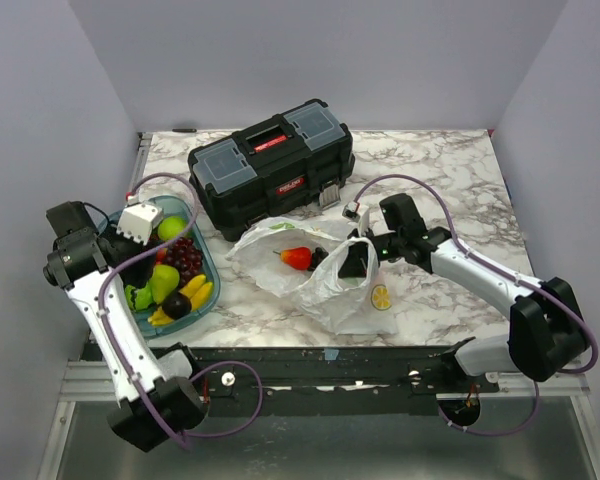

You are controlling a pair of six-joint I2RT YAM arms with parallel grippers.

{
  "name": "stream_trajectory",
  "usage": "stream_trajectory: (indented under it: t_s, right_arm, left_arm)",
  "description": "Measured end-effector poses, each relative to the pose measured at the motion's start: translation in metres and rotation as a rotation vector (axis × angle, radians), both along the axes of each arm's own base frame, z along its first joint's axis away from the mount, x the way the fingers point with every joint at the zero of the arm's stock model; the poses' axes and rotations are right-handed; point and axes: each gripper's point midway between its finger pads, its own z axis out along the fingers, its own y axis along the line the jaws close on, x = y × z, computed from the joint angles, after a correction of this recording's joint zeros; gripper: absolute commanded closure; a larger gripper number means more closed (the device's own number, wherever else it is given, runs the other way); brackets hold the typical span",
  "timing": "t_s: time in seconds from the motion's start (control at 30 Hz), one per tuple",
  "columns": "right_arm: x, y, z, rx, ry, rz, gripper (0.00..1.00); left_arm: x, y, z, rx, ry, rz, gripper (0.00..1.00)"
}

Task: Place the fake fruits into the plastic bag and tie a complex knot

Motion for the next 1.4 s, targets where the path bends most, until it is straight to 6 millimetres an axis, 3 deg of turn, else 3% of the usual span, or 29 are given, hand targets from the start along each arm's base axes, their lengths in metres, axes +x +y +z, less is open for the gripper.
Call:
stream_trajectory:
  t_s: [0.1,0.13,0.2,0.27,0.3,0.33,0.5,0.57,0.63,0.77,0.9,0.97,1.07,1.13,1.27,1.4]
  right_arm:
    - [0.002,0.001,0.000,-0.001,0.003,0.000,0.99]
    - [0.003,0.002,0.001,-0.001,0.002,0.000,0.99]
    - [0.004,0.002,0.002,-0.002,0.005,0.001,0.99]
    - [0.005,0.003,0.005,0.000,0.003,0.001,0.99]
    - [0.005,0.004,0.006,0.001,0.002,0.002,0.99]
    - [0.006,0.004,0.007,0.003,-0.001,0.002,0.99]
    - [0.006,0.004,0.008,0.004,0.002,0.004,0.99]
    - [0.005,0.004,0.008,0.005,0.004,0.005,0.99]
    - [0.005,0.004,0.008,0.005,0.006,0.007,0.99]
    - [0.004,0.004,0.008,0.004,0.010,0.007,0.99]
    - [0.004,0.006,0.011,0.014,0.012,0.013,0.99]
    - [0.005,0.007,0.013,0.019,0.008,0.015,0.99]
    - [0.005,0.007,0.014,0.020,0.008,0.016,0.99]
    - [0.006,0.007,0.013,0.019,0.008,0.016,0.99]
    - [0.010,0.009,0.016,0.020,-0.002,0.019,0.99]
    - [0.014,0.008,0.018,0.021,-0.008,0.014,0.99]
  left_arm:
    - [0.014,-0.044,0.051,-0.055,-0.199,-0.165,0.72]
    - [0.017,-0.071,0.069,-0.079,-0.276,-0.269,0.72]
    - [0.016,-0.108,0.086,-0.121,-0.355,-0.419,0.72]
    - [0.006,-0.157,0.101,-0.167,-0.448,-0.642,0.72]
    - [0.003,-0.167,0.104,-0.177,-0.469,-0.691,0.72]
    - [-0.005,-0.191,0.107,-0.203,-0.493,-0.819,0.73]
    - [-0.001,-0.258,0.095,-0.230,-0.502,-1.121,0.75]
    - [0.007,-0.282,0.073,-0.210,-0.473,-1.204,0.75]
    - [0.015,-0.307,0.038,-0.172,-0.427,-1.291,0.75]
    - [0.037,-0.330,-0.031,-0.066,-0.348,-1.368,0.75]
    - [0.072,-0.343,-0.060,0.032,-0.374,-1.367,0.75]
    - [0.094,-0.353,-0.064,0.073,-0.433,-1.350,0.70]
    - [0.114,-0.364,-0.062,0.105,-0.526,-1.337,0.37]
    - [0.122,-0.368,-0.061,0.123,-0.575,-1.327,0.27]
    - [0.132,-0.367,-0.058,0.140,-0.612,-1.304,0.19]
    - [0.130,-0.356,-0.048,0.112,-0.571,-1.274,0.18]
